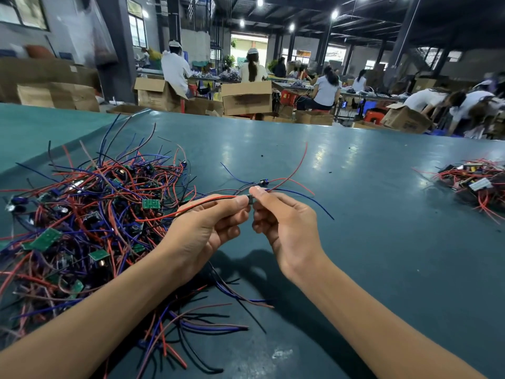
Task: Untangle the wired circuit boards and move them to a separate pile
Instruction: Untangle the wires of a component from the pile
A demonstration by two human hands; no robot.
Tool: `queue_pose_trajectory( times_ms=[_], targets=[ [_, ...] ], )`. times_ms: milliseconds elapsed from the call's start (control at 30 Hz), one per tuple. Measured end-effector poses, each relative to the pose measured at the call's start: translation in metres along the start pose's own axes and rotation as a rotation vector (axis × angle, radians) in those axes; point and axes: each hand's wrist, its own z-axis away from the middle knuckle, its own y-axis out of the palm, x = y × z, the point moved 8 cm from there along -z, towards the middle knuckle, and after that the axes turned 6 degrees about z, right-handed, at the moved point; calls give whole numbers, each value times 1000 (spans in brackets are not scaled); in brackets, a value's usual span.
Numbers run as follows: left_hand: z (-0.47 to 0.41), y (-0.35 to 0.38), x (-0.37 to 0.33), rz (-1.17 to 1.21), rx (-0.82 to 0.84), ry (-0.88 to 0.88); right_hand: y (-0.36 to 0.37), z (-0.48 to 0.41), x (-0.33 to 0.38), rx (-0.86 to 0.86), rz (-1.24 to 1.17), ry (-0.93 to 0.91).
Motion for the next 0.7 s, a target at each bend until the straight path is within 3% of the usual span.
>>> queue_pose_trajectory(
  times_ms=[233,700],
  targets=[
    [-1,-12,-4,-1,-106,41,-43,-18,11,-208,-126,81],
    [-2,-15,-3,-22,-108,32,-68,-31,21,-196,-250,56]
  ],
)
